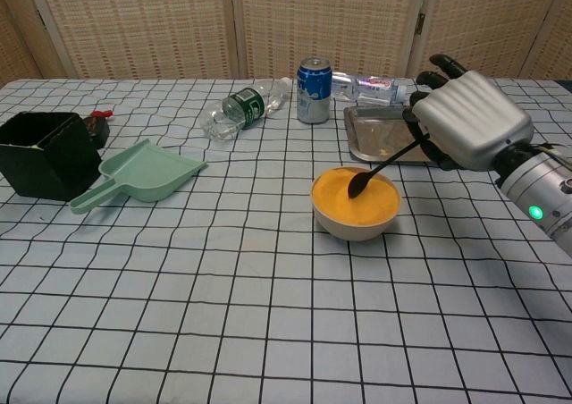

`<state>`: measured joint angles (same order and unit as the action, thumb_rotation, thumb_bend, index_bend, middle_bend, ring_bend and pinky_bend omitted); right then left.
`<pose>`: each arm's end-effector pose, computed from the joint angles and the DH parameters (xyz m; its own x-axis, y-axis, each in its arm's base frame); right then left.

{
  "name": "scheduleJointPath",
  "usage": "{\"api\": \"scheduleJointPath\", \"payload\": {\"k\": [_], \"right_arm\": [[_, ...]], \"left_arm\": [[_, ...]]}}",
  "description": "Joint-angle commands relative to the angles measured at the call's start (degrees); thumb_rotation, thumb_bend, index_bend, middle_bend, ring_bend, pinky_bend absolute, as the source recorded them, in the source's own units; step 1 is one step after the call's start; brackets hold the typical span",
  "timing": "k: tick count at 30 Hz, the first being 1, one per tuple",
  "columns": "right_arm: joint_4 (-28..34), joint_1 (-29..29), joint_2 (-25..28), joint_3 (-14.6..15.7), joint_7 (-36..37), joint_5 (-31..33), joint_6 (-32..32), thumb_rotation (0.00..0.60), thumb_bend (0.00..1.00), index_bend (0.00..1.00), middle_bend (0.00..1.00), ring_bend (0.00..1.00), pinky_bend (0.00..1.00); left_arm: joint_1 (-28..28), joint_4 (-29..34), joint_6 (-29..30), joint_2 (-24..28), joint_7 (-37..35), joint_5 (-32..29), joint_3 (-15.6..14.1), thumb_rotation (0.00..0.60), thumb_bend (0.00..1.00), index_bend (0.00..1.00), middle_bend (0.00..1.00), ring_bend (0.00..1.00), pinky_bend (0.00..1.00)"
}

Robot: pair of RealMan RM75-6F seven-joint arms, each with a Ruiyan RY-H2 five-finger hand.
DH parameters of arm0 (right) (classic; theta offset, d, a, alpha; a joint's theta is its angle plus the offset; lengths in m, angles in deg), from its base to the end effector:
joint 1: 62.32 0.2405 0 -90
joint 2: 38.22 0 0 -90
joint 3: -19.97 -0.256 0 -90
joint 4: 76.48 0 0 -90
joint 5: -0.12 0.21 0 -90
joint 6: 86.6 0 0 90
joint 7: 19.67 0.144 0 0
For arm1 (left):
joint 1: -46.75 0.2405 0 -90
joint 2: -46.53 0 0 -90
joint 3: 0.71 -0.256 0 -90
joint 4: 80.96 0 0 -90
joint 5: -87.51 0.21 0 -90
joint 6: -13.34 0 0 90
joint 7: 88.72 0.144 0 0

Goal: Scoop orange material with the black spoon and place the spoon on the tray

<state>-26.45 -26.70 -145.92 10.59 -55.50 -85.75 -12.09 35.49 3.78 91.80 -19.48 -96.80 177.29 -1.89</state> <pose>-0.1915 -0.3421 -0.0396 0.7847 0.2958 0.5448 -0.4787 -0.2691 0.8357 -0.3188 0.2023 0.1339 0.3847 0.1453 0.9115 0.9193 -0.1495 -0.3642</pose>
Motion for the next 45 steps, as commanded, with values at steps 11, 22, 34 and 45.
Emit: {"api": "scheduleJointPath", "payload": {"k": [11,22,34,45], "right_arm": [[0.6,0.1,1.1,-1.0,4.7,-0.2,2.3,0.6,0.52,1.0,0.37,0.12,0.05],[-4.0,2.4,-2.5,-1.1,1.4,0.0,0.6,0.6,0.52,1.0,0.37,0.12,0.05],[-4.7,1.5,-2.6,2.2,2.0,-1.4,-0.7,0.6,0.52,1.0,0.38,0.12,0.05],[4.1,-0.2,3.5,3.7,1.9,-1.7,-1.4,0.6,0.52,1.0,0.38,0.12,0.04]], "left_arm": [[-0.1,0.3,-0.1,-0.2,0.5,0.2,-0.1,0.6,0.46,0.0,0.0,0.0,0.17],[-0.4,0.0,-0.9,-0.4,0.6,-0.2,-0.1,0.6,0.46,0.0,0.0,0.0,0.17],[-0.1,0.1,-0.4,-0.3,0.8,-0.4,-0.1,0.6,0.46,0.0,0.0,0.0,0.17],[0.2,0.5,-0.2,-0.2,1.8,-0.8,0.1,0.6,0.46,0.0,0.0,0.0,0.17]]}}
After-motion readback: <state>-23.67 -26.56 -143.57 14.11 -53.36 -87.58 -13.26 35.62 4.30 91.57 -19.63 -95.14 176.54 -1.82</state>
